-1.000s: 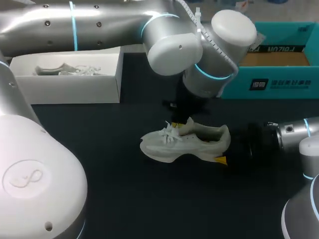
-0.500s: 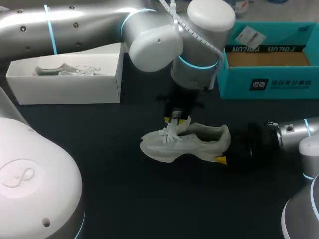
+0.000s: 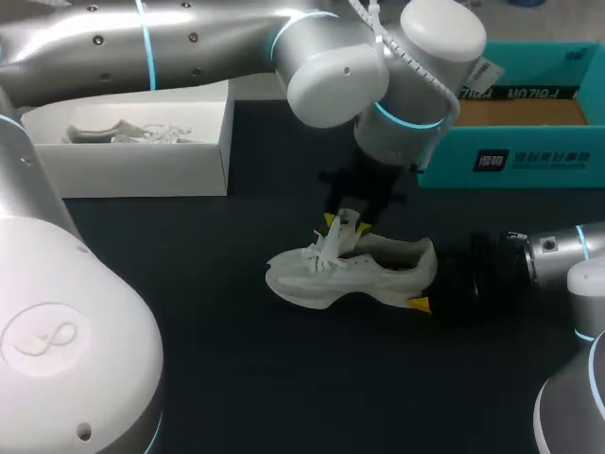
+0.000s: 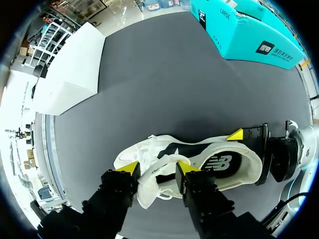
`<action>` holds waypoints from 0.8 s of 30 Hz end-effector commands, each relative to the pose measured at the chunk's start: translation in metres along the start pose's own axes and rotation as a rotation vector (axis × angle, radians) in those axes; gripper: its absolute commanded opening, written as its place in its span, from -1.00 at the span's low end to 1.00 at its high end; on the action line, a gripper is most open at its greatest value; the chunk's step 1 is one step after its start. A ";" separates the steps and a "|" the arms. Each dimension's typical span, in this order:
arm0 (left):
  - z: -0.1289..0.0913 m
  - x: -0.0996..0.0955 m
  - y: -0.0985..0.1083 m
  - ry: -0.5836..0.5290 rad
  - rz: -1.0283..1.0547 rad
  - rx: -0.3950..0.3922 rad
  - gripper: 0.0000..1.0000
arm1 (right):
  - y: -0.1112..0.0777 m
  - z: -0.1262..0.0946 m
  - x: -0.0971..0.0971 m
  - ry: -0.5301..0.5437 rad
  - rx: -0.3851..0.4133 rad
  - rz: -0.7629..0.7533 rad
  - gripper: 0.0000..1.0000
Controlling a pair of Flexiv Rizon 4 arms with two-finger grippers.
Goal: Take the shoe out of the shoebox, open the shoe tongue, remove and reinsert the insole, then place the shoe into the shoebox
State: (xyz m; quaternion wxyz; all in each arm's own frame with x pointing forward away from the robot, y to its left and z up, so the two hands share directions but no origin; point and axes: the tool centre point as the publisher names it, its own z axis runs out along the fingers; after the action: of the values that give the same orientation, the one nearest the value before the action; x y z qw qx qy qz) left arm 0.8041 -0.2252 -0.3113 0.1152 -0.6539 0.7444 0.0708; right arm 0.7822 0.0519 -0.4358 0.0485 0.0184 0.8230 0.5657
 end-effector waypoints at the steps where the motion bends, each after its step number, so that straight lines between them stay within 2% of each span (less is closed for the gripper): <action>1: -0.005 -0.007 0.001 -0.001 -0.009 0.005 -1.00 | -0.007 0.005 0.002 0.000 0.004 0.000 -1.00; 8: -0.004 -0.036 0.010 0.027 -0.056 -0.001 -1.00 | -0.007 0.005 0.002 0.000 0.004 0.000 -1.00; 15: 0.012 -0.062 0.014 0.046 -0.110 -0.049 -1.00 | -0.007 0.005 0.002 0.000 0.004 0.000 -1.00; 19: 0.022 -0.065 0.015 0.045 -0.120 -0.079 -1.00 | -0.007 0.005 0.002 0.000 0.004 0.000 -1.00; 24: 0.030 -0.057 0.018 0.039 -0.113 -0.111 -1.00 | -0.007 0.005 0.002 0.000 0.004 0.000 -1.00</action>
State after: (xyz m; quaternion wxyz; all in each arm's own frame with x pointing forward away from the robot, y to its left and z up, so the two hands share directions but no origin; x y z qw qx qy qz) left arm 0.7929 -0.1588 -0.3199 0.0743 -0.7019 0.7026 0.0903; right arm 0.7822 0.0519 -0.4358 0.0486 0.0184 0.8230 0.5657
